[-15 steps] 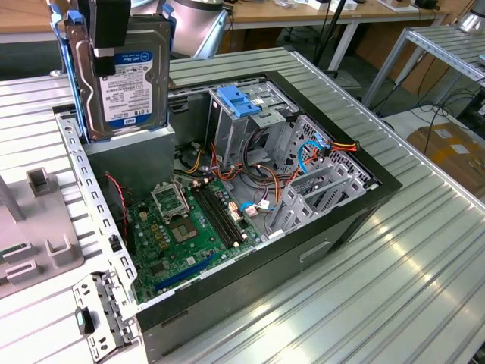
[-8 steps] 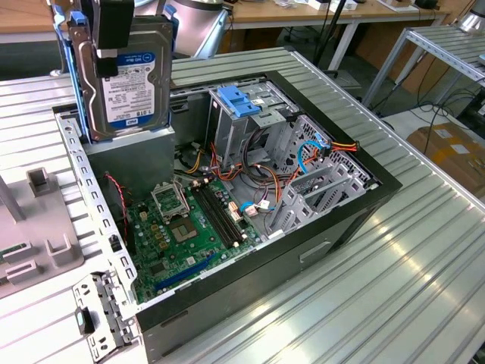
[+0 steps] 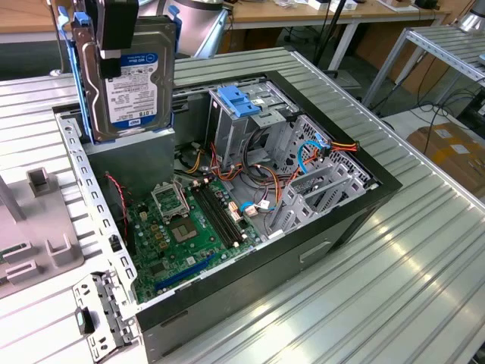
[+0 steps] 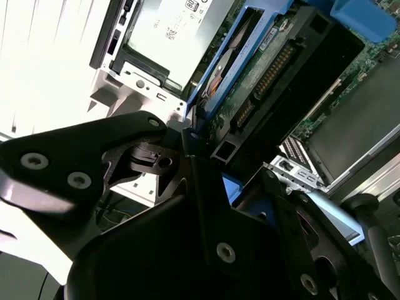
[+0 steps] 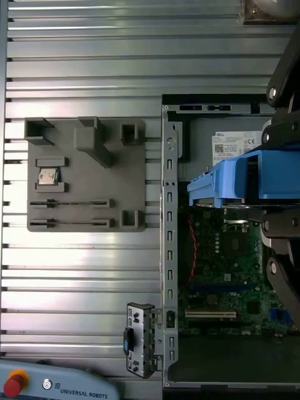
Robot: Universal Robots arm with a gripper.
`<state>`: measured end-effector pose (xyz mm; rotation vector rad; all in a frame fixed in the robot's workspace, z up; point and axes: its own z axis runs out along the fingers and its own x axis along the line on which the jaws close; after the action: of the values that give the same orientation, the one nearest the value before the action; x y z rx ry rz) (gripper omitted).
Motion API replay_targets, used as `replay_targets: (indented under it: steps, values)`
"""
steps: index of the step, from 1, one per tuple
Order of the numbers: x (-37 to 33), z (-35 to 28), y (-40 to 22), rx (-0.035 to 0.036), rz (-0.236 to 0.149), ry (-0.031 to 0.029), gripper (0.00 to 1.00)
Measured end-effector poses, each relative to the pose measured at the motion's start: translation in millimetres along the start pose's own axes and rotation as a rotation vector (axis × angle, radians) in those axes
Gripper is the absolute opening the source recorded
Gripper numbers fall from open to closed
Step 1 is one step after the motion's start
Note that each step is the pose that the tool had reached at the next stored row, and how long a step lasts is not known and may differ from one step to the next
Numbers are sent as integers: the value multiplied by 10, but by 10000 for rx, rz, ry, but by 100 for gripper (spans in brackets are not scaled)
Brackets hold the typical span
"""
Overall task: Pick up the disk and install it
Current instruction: 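Pick up the disk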
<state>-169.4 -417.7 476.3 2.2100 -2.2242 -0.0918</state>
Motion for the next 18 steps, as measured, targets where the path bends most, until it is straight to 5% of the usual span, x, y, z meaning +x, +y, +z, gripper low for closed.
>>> replay_targets:
  steps: [7, 11, 18]
  values:
    - [16, -1, -22, 0, 0, 0, 37]
    - [157, -13, -155, 0, 0, 1, 37]
    - [171, -14, -177, 0, 0, 0, 37]
